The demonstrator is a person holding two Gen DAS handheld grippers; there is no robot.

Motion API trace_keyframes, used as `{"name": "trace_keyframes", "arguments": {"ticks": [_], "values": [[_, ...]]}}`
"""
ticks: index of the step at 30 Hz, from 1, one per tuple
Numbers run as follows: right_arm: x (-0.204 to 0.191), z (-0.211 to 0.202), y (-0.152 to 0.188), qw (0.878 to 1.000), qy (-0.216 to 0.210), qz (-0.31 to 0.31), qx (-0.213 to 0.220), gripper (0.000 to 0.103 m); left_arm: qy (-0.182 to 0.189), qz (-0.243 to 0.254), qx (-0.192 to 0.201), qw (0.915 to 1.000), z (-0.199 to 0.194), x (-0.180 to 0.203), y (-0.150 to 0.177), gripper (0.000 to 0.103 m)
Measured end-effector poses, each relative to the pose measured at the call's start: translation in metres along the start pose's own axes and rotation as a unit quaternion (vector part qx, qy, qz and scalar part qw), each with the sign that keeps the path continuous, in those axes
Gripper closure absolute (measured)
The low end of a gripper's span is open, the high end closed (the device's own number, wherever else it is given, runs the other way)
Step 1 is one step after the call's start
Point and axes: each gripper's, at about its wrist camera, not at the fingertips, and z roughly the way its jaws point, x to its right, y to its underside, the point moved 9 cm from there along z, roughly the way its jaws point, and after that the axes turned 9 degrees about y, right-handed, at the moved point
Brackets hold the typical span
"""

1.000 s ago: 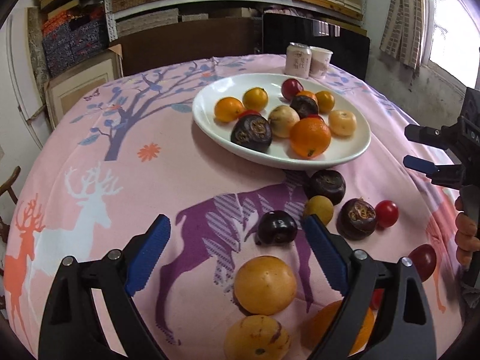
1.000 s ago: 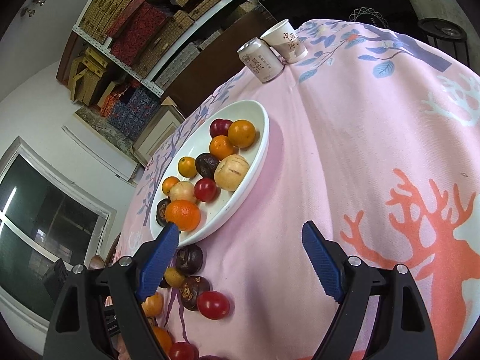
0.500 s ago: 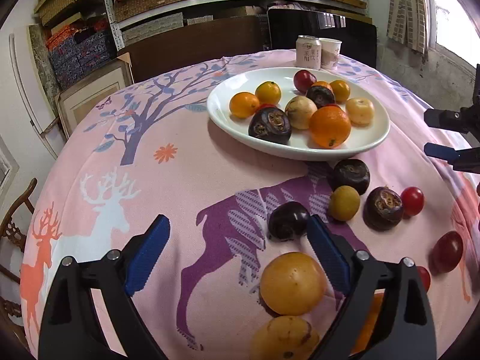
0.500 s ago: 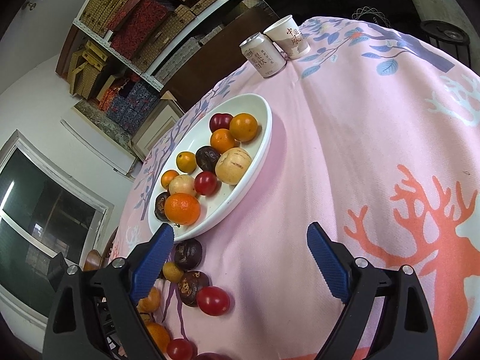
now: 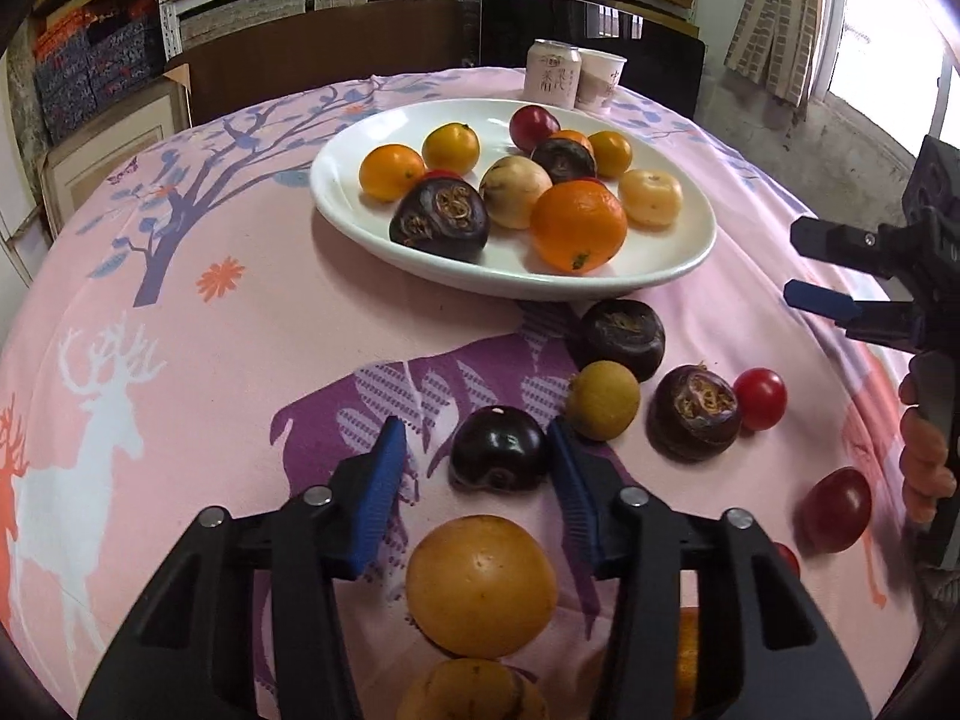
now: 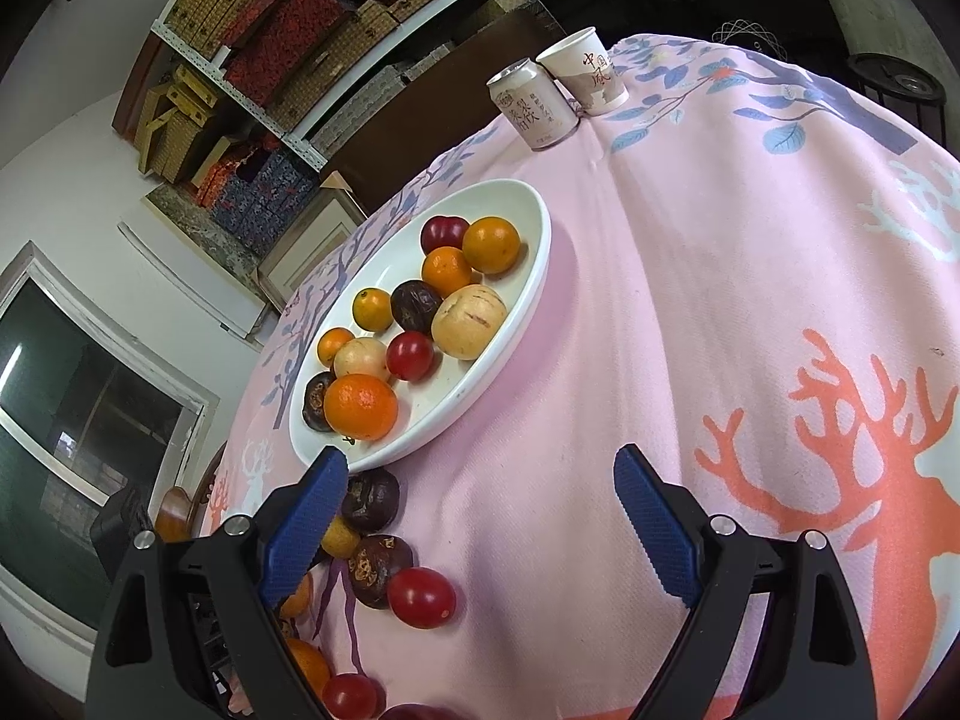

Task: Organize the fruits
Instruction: 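Grasp a dark plum with the left gripper while the right grasps a dark purple fruit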

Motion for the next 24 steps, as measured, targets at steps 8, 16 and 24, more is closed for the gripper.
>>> {"name": "trace_keyframes", "arguments": {"ticks": [8, 16, 24], "values": [[-0.021, 0.009, 0.014, 0.998, -0.007, -0.054, -0.021, 0.012, 0.010, -0.008, 0.001, 0.9999, -0.001, 0.004, 0.002, 0.071], [-0.065, 0.016, 0.033, 0.991, -0.021, -0.126, -0.041, 0.022, 0.011, -0.043, 0.020, 0.9988, -0.015, -0.012, -0.002, 0.071], [-0.095, 0.045, 0.048, 0.978, 0.036, -0.195, -0.066, 0.054, 0.017, -0.032, 0.015, 0.9992, -0.015, -0.006, -0.001, 0.071]]}}
